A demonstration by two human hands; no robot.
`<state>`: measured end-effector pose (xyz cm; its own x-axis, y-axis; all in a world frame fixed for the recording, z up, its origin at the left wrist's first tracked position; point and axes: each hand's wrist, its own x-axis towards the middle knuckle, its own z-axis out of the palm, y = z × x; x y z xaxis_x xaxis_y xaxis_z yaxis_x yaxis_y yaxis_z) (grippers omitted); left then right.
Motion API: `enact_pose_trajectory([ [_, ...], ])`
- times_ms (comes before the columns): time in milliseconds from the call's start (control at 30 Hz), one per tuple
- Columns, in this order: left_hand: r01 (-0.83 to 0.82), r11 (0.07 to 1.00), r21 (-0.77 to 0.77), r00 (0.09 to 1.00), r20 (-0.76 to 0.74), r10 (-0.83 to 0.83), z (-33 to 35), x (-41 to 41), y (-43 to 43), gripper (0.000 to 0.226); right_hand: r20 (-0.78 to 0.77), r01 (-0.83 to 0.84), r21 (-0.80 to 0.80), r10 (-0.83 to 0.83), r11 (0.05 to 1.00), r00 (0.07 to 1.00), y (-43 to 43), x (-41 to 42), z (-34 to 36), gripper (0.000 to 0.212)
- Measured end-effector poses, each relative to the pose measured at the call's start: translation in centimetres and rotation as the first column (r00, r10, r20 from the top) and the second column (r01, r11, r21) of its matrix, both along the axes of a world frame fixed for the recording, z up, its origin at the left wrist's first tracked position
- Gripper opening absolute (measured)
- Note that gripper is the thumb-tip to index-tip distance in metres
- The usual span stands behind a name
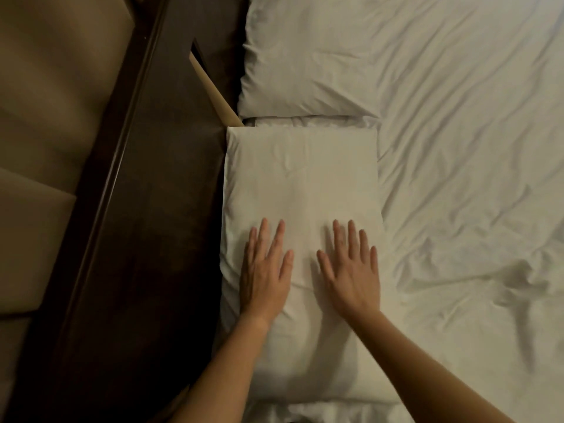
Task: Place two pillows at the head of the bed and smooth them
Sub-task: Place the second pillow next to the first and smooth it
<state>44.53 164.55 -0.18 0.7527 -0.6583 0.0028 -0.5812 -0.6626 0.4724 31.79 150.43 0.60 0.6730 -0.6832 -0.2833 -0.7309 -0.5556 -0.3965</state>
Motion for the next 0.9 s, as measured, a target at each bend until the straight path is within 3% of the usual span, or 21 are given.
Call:
enact_pose_trajectory([
  [133,0.030,0.986,0.165,0.999,0.031,-0.035,-3.0,-3.2,3.8,0.061,-0.068,-0.030,0.025,0.031,0.999,0.997,3.7,-2.4,-1.2,0.070],
  [267,0.019,0.978,0.209,0.997,0.074,-0.035,-4.5,-3.1,5.8,0.062,-0.079,0.015,-0.009,-0.016,1.000,0.997,3.5,-4.6,-2.6,0.068],
  [500,-0.059,0.980,0.190,0.994,0.101,0.040,-6.0,-3.2,7.7,0.061,-0.115,0.093,0.017,-0.091,0.996,0.989,2.3,-8.9,-4.0,0.067],
  [667,-0.133,0.974,0.183,0.991,0.007,0.134,-5.4,-3.4,9.7,0.062,-0.169,0.131,0.073,-0.117,0.989,0.979,1.1,-11.8,-3.9,0.071],
  [767,-0.263,0.953,0.152,0.961,-0.045,0.272,-3.1,-3.8,9.9,0.068,-0.145,0.201,0.079,-0.188,0.976,0.971,1.1,-13.1,-2.7,0.075],
  [833,-0.295,0.948,0.122,0.953,-0.028,0.300,-1.1,-5.0,9.7,0.067,-0.108,0.136,0.046,-0.130,0.990,0.986,2.1,-13.1,-1.4,0.076],
  [900,-0.202,0.974,0.105,0.979,0.049,0.198,0.2,-7.1,9.3,0.064,-0.064,0.046,0.007,-0.045,0.999,0.997,3.9,-12.1,-0.3,0.076],
])
